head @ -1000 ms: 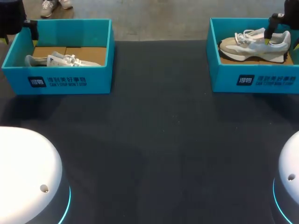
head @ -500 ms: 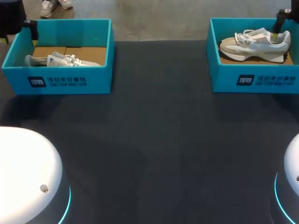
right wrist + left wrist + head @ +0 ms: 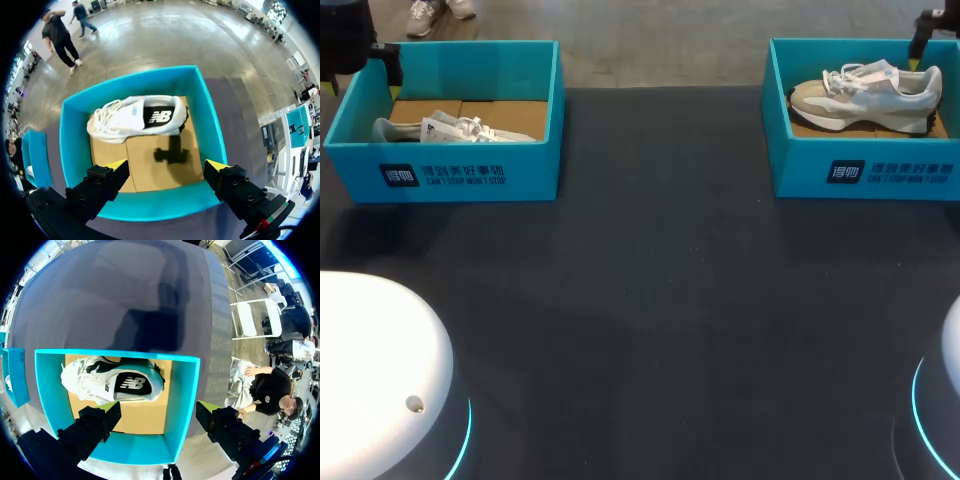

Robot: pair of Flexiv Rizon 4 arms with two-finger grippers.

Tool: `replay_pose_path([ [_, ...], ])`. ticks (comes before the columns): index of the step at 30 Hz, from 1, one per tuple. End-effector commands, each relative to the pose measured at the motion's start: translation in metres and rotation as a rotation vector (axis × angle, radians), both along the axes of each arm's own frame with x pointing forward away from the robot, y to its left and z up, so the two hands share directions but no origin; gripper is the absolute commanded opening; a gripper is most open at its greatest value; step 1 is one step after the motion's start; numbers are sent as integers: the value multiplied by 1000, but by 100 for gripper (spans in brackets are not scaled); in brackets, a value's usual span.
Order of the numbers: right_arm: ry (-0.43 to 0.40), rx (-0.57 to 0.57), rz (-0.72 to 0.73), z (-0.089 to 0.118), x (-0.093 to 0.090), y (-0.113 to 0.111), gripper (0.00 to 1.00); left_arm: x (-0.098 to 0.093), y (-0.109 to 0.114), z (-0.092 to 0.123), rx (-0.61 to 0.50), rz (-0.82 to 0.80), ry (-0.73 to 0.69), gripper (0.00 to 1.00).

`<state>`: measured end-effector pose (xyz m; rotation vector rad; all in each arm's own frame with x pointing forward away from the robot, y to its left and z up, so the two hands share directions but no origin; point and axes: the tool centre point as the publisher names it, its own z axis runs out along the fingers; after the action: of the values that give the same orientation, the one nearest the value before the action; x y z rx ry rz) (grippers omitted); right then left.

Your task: Take the shoe out of the shoebox, open the shoe tongue, remove and reinsert the insole, then place the shoe into the shoebox

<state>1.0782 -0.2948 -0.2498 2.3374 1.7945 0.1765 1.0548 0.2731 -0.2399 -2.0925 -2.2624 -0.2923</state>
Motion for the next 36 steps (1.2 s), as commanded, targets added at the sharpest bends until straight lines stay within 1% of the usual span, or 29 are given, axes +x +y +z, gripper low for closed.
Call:
replay_pose_path([
  [1, 74, 14, -14, -12, 36, -10, 100, -1, 0, 0, 0, 0, -2, 100],
  [8, 74, 27, -57, -29, 66, -25, 100, -1, 0, 0, 0, 0, -2, 100],
  [12, 65, 24, -68, -37, 75, -31, 100, -1, 0, 0, 0, 0, -2, 100],
  [18, 64, 29, -70, -47, 81, -38, 100, -1, 0, 0, 0, 0, -2, 100],
  [24, 65, 35, -73, -55, 81, -41, 100, -1, 0, 0, 0, 0, -2, 100],
  [25, 66, 35, -71, -56, 81, -41, 99, -1, 0, 0, 0, 0, -2, 100],
  [27, 71, 30, -64, -58, 81, -42, 80, -1, 0, 0, 0, 0, -2, 100],
  [28, 73, 26, -63, -60, 81, -42, 73, -1, 0, 0, 0, 0, -2, 100],
  [29, 73, 26, -63, -60, 81, -42, 73, -1, 0, 0, 0, 0, -2, 100],
  [31, 82, 20, -58, -64, 81, -43, 69, -1, 0, 0, 0, 0, -2, 100],
  [34, 88, 11, -47, -69, 80, -43, 69, -1, 0, 0, 0, 0, -2, 100],
  [36, 93, 3, -46, -73, 81, -44, 64, -1, 0, 0, 0, 0, -2, 100],
])
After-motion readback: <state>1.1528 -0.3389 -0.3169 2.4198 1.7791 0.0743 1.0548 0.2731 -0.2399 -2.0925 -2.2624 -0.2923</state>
